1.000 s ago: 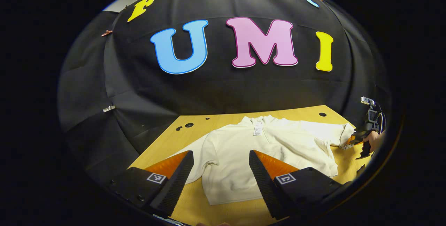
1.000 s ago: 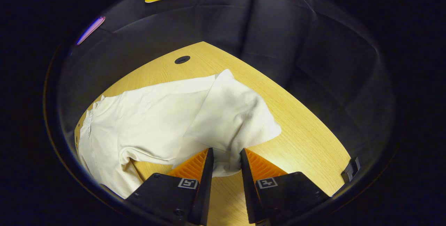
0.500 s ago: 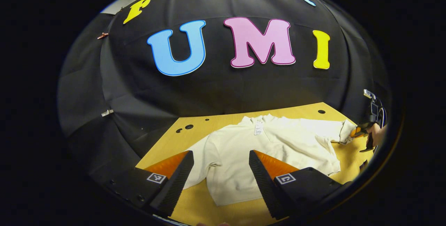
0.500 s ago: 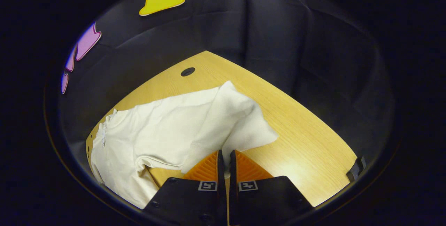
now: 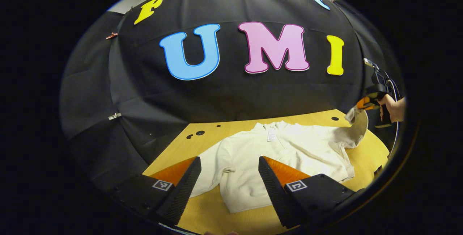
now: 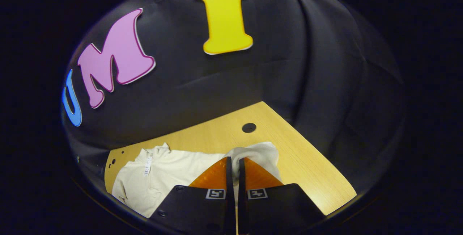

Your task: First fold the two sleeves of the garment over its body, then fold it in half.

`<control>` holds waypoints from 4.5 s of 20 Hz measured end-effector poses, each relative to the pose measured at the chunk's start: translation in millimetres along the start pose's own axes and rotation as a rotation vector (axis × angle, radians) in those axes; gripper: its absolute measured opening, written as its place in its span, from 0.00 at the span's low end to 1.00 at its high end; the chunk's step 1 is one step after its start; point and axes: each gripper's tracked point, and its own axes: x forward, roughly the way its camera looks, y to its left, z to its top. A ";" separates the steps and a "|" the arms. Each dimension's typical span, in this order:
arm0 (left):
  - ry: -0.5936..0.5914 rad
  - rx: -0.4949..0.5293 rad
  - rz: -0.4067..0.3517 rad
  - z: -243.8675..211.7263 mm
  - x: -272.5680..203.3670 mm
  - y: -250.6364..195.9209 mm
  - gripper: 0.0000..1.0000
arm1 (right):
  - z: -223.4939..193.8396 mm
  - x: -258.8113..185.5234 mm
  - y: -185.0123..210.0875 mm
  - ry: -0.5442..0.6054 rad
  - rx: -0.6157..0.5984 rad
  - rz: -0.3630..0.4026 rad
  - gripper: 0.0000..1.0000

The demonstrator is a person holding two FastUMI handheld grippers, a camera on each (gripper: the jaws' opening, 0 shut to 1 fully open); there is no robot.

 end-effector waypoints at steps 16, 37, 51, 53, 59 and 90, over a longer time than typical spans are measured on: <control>0.023 -0.096 0.147 -29.6 2.6 90.6 0.98 | -42.2 25.1 374.4 0.056 -0.203 0.423 0.07; 0.198 -0.258 0.450 -142.7 10.3 251.3 0.98 | -171.5 26.2 399.9 0.158 -0.287 0.400 0.99; 0.439 -0.340 0.521 -260.0 36.9 278.5 0.98 | -72.7 -19.1 86.6 0.039 -0.178 -0.015 0.99; 0.419 -0.356 0.529 -259.1 43.8 279.2 0.98 | -72.6 -31.1 57.1 0.045 -0.150 -0.055 0.99; 0.387 -0.256 0.526 -253.1 63.3 254.1 0.54 | -88.3 -75.4 -7.1 0.058 -0.145 -0.135 0.99; -0.007 -0.236 0.069 107.8 274.4 85.0 0.06 | -166.7 -97.8 -76.9 0.160 0.012 -0.130 0.99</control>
